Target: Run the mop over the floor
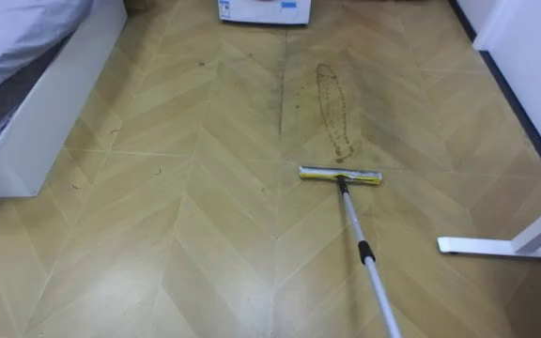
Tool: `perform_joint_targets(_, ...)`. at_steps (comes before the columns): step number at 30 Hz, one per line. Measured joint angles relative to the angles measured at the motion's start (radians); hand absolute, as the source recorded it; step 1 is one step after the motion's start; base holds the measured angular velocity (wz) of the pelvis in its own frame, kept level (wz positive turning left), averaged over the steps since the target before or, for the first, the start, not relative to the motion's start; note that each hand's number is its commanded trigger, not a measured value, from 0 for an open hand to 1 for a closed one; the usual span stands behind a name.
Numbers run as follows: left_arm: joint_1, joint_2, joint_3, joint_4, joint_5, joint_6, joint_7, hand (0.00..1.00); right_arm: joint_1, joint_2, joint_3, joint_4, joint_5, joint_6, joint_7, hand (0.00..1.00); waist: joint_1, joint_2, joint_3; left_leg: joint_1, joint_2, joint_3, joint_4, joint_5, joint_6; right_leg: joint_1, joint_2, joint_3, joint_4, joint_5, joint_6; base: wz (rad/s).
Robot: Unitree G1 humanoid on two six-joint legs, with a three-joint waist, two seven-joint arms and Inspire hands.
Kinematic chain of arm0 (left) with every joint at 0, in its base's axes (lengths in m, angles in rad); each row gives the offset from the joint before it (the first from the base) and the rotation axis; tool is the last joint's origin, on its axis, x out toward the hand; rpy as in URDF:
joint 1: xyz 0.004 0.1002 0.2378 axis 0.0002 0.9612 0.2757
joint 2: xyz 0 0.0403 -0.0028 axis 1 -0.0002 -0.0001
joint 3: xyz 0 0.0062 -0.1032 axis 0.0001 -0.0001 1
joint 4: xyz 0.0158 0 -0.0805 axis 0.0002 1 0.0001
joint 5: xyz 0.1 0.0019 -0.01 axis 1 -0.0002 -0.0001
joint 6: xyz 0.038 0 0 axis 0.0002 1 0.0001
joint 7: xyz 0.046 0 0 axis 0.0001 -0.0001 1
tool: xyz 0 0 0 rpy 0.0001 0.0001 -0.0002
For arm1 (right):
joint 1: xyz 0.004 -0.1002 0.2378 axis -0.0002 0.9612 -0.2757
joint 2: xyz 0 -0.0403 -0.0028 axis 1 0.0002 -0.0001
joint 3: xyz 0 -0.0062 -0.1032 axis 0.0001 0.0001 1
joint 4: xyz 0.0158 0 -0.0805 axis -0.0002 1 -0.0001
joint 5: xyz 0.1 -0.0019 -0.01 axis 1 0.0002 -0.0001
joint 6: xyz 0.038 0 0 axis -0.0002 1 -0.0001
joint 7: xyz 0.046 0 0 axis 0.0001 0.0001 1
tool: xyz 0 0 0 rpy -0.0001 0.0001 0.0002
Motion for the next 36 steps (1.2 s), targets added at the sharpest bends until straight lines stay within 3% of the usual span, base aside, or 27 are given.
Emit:
perform_joint_targets(25,0.005,-0.002,0.002,0.003,0.0,-0.002,0.008,0.0,0.001,0.003,0.003,0.003,0.034,-0.001,-0.007,1.0,0.005,-0.003,-0.002,-0.019,0.0,0.013,0.003,0.0,0.0,-0.014,-0.001,-0.006,0.005,0.0,0.0,0.02)
perform_joint_targets(32,-0.031,0.0,0.003,0.024,0.0,-0.006,0.008,0.0,-0.033,0.004,0.001,0.04,0.043,-0.002,-0.011,1.0,0.0,-0.009,-0.0072,-0.09,0.0,0.005,0.025,0.0,0.0,-0.086,-0.008,-0.01,0.046,-0.001,-0.003,0.0)
perform_joint_targets(33,-0.041,0.002,0.003,0.031,0.0,-0.006,0.007,0.0,-0.039,0.004,0.001,0.044,0.048,-0.002,-0.011,1.0,-0.001,-0.006,-0.004,-0.097,0.0,0.001,0.026,0.0,0.0,-0.094,-0.009,-0.016,0.053,-0.002,-0.004,0.15)
perform_joint_targets(36,-0.059,0.006,0.002,0.043,0.001,-0.007,0.004,0.0,-0.039,0.005,0.002,0.045,0.074,-0.002,-0.011,1.0,-0.001,-0.013,-0.0046,-0.143,-0.004,-0.007,0.056,0.0,0.0,-0.132,-0.02,-0.032,0.079,-0.008,-0.008,0.12)
